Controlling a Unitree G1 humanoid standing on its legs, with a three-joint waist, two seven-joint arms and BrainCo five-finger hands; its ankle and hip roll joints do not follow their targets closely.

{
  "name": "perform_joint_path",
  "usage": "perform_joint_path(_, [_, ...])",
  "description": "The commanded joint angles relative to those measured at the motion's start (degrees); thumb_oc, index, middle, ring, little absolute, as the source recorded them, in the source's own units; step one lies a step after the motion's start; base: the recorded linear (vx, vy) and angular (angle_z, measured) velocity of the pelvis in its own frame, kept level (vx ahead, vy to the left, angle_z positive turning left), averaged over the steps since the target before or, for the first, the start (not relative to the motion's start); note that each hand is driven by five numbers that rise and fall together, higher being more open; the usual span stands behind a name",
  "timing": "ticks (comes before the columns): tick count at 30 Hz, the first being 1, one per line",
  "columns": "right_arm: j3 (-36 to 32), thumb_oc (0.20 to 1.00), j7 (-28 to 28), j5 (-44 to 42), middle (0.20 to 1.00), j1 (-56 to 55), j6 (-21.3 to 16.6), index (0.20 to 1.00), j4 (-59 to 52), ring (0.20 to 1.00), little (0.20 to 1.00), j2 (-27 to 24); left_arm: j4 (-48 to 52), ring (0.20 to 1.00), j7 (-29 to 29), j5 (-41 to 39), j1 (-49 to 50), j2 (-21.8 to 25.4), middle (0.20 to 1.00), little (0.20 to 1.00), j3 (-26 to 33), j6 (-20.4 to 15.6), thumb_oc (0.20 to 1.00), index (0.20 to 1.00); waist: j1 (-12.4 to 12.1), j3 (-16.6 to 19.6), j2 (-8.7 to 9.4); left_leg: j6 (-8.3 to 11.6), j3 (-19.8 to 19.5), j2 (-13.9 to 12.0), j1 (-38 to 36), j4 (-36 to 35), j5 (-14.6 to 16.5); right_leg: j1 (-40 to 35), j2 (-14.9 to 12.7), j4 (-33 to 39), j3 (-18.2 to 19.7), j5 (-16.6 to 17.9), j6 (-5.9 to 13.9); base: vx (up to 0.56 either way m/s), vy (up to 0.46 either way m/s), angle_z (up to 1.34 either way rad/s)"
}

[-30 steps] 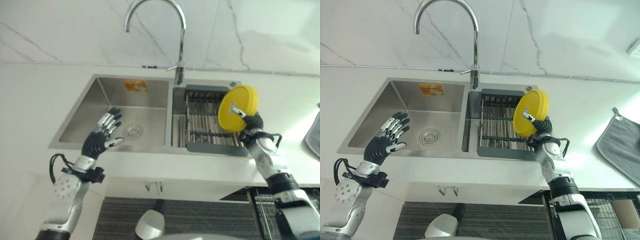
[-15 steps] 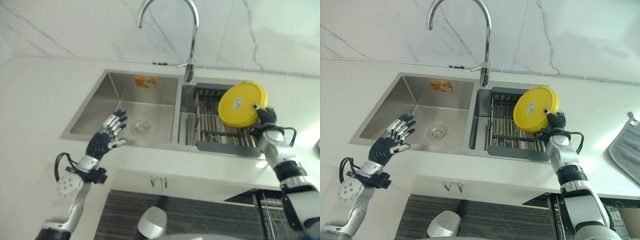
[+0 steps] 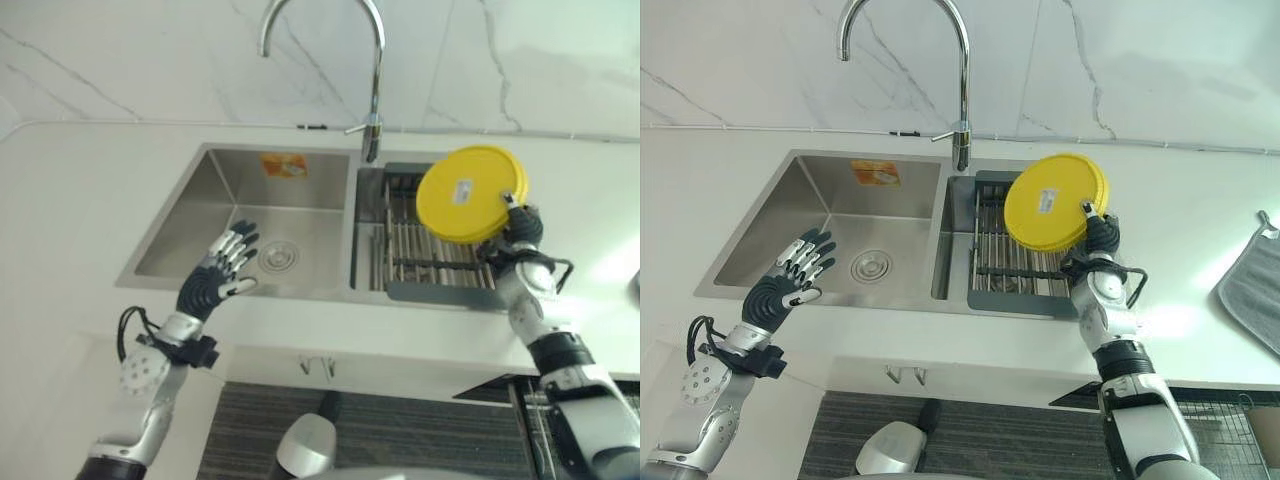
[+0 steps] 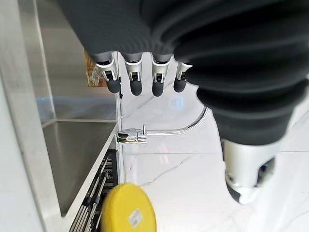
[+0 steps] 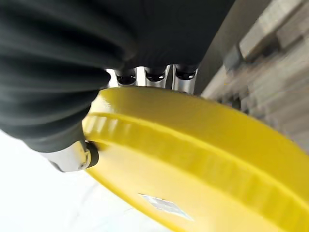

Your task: Place the dishes in the dishwasher.

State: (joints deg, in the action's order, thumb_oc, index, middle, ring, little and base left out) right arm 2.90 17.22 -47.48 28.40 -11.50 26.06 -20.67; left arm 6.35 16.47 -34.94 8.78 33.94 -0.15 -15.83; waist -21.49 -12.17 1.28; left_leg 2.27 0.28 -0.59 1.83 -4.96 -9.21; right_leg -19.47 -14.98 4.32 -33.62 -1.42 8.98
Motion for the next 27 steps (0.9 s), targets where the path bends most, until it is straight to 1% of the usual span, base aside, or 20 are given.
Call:
perform_joint_path(1, [-1.1, 0.200, 0.1, -5.1, 0.200, 2.3, -9.8, 0.200, -6.1, 0.200, 0.200, -3.0, 0.9, 1.000, -0.2, -2.0, -1.9, -1.0, 1.000, 1.000, -3.1, -3.2, 1.000, 1.000, -1.0, 5.4, -3.19, 1.31, 4.0, -4.5, -8.5, 0.4, 7.4, 5.7, 1.1, -3.9, 2.3, 1.2, -0.49, -0.11, -0.011, -0.02])
perform_joint_path(4, [-1.5, 0.200, 1.3, -6.1, 0.200, 1.5, -11.9, 0.200, -9.2, 0.200, 0.200, -0.9, 0.9, 1.000, -0.4, -1.5, -2.3, -1.7, 1.000, 1.000, -3.4, -3.1, 1.000, 1.000, -0.3, 5.6, -3.12, 1.34, 5.2, -4.8, -8.9, 0.4, 7.5, 5.7, 1.1, -3.8, 2.8, 1.4, -0.53, -0.05, -0.044, -0.10])
perform_joint_path(6, [-1.6, 0.200, 2.4, -6.7, 0.200, 1.3, -13.4, 0.200, -11.2, 0.200, 0.200, 0.1, 1.0, 1.000, -0.8, -1.3, -2.9, -1.9, 1.000, 1.000, -4.1, -3.1, 1.000, 1.000, 0.4, 5.8, -2.93, 1.43, 6.5, -5.1, -9.2, 0.4, 7.7, 5.8, 1.2, -3.4, 3.1, 1.6, -0.58, -0.08, -0.071, -0.24])
perform_joint_path(7, [-1.6, 0.200, 2.5, -8.3, 0.200, 1.0, -14.4, 0.200, -12.5, 0.200, 0.200, 0.8, 0.9, 1.000, -1.0, -1.0, -3.4, -2.0, 1.000, 1.000, -4.5, -3.2, 1.000, 1.000, 1.0, 5.9, -2.81, 1.48, 7.4, -5.3, -9.5, 0.5, 7.8, 6.0, 1.2, -3.3, 3.4, 1.7, -0.63, -0.11, -0.095, -0.27])
perform_joint_path(9, [-1.6, 0.200, 1.0, -12.5, 0.200, 0.2, -16.7, 0.200, -14.4, 0.200, 0.200, 2.3, 0.5, 1.000, -1.2, -0.9, -4.6, -2.3, 1.000, 1.000, -5.2, -3.2, 1.000, 1.000, 2.2, 6.0, -2.44, 1.60, 9.1, -5.6, -10.1, 0.8, 8.0, 6.1, 1.4, -3.0, 4.1, 2.0, -0.78, -0.11, -0.107, -0.28])
perform_joint_path(11, [-1.4, 0.200, -0.6, -15.6, 0.200, -0.7, -18.0, 0.200, -15.8, 0.200, 0.200, 3.4, 0.5, 1.000, -1.4, -0.9, -4.9, -2.6, 1.000, 1.000, -5.4, -3.3, 1.000, 1.000, 3.1, 6.0, -2.23, 1.61, 10.1, -5.8, -10.5, 1.4, 8.3, 6.3, 1.4, -2.8, 4.9, 2.3, -0.89, -0.09, -0.079, -0.42])
perform_joint_path(13, [-1.3, 0.200, -2.5, -18.4, 0.200, -2.4, -18.5, 0.200, -18.5, 0.200, 0.200, 4.9, 0.6, 1.000, -1.6, -0.5, -5.1, -3.4, 1.000, 1.000, -5.8, -3.7, 1.000, 1.000, 4.5, 6.0, -2.01, 1.48, 11.1, -5.9, -10.6, 3.0, 9.1, 6.7, 1.4, -3.0, 6.1, 2.4, -1.06, -0.10, -0.075, -0.34])
perform_joint_path(16, [-1.1, 0.200, -4.7, -19.8, 0.200, -5.3, -19.2, 0.200, -21.4, 0.200, 0.200, 6.0, 0.8, 1.000, -2.1, 0.2, -5.5, -4.1, 1.000, 1.000, -6.4, -4.1, 1.000, 1.000, 6.6, 5.8, -1.83, 1.28, 12.4, -6.0, -10.7, 4.8, 10.0, 7.3, 1.4, -3.1, 7.9, 2.7, -1.12, -0.10, -0.076, -0.54])
perform_joint_path(17, [-1.6, 0.200, -5.8, -20.4, 0.200, -7.1, -19.2, 0.200, -23.1, 0.200, 0.200, 6.4, 0.8, 1.000, -2.3, 0.5, -5.9, -4.5, 1.000, 1.000, -6.8, -4.4, 1.000, 1.000, 8.0, 5.8, -1.69, 1.19, 13.5, -6.1, -10.8, 5.7, 10.5, 7.5, 1.4, -3.0, 8.8, 2.9, -1.11, -0.09, -0.079, -0.59])
perform_joint_path(20, [-2.6, 0.200, -7.9, -22.5, 0.200, -10.1, -19.3, 0.200, -25.3, 0.200, 0.200, 6.4, 0.5, 1.000, -2.4, 0.8, -6.7, -5.0, 1.000, 1.000, -7.6, -4.7, 1.000, 1.000, 10.4, 5.7, -1.49, 1.12, 15.3, -6.3, -11.2, 7.1, 11.4, 7.8, 1.4, -2.7, 10.3, 3.3, -0.99, -0.08, -0.078, -0.62])
perform_joint_path(21, [-2.9, 0.200, -8.0, -22.3, 0.200, -10.7, -19.7, 0.200, -25.8, 0.200, 0.200, 6.3, 0.3, 1.000, -2.4, 0.8, -6.9, -5.1, 1.000, 1.000, -7.8, -4.8, 1.000, 1.000, 11.0, 5.6, -1.43, 1.13, 15.8, -6.3, -11.3, 7.5, 11.6, 7.9, 1.4, -2.6, 10.7, 3.4, -0.95, -0.08, -0.092, -0.50])
perform_joint_path(22, [-3.8, 0.200, -8.4, -22.6, 0.200, -11.9, -19.9, 0.200, -26.5, 0.200, 0.200, 6.3, 0.0, 1.000, -2.4, 1.2, -7.5, -5.4, 1.000, 1.000, -8.3, -4.8, 1.000, 1.000, 12.2, 5.6, -1.23, 1.09, 16.7, -6.4, -11.5, 8.3, 12.2, 8.0, 1.4, -2.3, 11.4, 3.7, -0.90, -0.08, -0.095, -0.45])
perform_joint_path(27, [-6.2, 0.200, -8.6, -22.1, 0.200, -14.3, -20.4, 0.200, -28.0, 0.200, 0.200, 6.4, -0.6, 1.000, -2.4, 2.0, -8.9, -6.2, 1.000, 1.000, -9.0, -4.8, 1.000, 1.000, 15.2, 5.4, -0.72, 0.99, 19.4, -7.1, -11.6, 11.3, 13.9, 8.8, 1.2, -2.1, 13.2, 4.4, -0.86, -0.09, -0.079, -0.48])
